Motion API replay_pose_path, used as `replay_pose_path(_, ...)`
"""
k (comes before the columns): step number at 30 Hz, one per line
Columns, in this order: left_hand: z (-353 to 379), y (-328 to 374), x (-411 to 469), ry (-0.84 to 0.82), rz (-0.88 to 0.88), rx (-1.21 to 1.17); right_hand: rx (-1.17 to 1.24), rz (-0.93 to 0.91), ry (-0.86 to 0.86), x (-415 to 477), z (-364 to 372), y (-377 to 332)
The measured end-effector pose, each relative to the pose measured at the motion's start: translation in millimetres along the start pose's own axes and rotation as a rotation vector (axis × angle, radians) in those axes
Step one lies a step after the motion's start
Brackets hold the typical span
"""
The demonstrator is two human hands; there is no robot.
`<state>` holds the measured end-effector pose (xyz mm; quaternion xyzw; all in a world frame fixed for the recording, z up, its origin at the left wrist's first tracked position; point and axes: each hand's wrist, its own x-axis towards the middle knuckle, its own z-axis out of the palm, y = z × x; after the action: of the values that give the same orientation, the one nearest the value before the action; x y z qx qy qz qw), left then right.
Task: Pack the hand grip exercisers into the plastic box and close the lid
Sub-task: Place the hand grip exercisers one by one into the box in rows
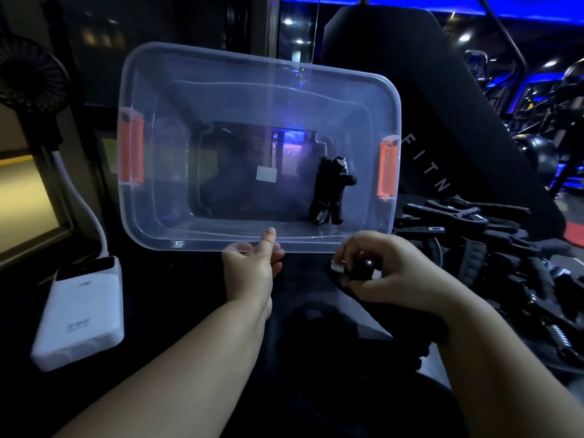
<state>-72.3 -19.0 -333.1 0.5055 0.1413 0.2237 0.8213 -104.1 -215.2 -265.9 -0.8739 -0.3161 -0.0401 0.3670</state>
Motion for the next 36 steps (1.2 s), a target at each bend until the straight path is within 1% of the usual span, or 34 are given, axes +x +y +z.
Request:
replay_pose_path(2,0,0,0,-0.005,0.0,0.001,0.164,0.0,0.036,-3,-4,-1)
replay_pose_path(5,0,0,0,-0.008,0.002,-0.003,0.362,-0.048,0.087,-6,-7,-2)
replay_pose_path(13,-1,2,-2,-0.009,0.0,0.004,0.636,-0.094,0.206,-6,-5,0)
replay_pose_path(15,-1,2,-3,-0.009,-0.003,0.008,0.666,-0.123,0.263,-3,-3,-1)
replay_pose_path(18,0,3,-3,0.0,-0.013,0.007,0.603,-0.107,0.349,2,1,1)
replay_pose_path(22,0,3,-3,0.015,-0.015,0.007,0.631,-0.087,0.338,5,2,4)
replay_pose_path(23,0,2,-3,0.014,-0.014,0.01,0.615,-0.083,0.326,5,1,5)
replay_pose_path(25,0,2,-3,0.015,-0.014,0.011,0.497,-0.054,0.299,4,-3,5)
replay_pose_path(32,-1,2,-2,0.002,-0.024,0.004,-0.102,-0.018,0.172,-9,-17,5)
replay_pose_path(34,-1,2,-1,0.004,-0.021,0.004,-0.181,0.008,0.144,-10,-18,3)
replay_pose_path(36,0,2,-1,0.007,-0.02,0.004,-0.198,0.028,0.131,-11,-20,3)
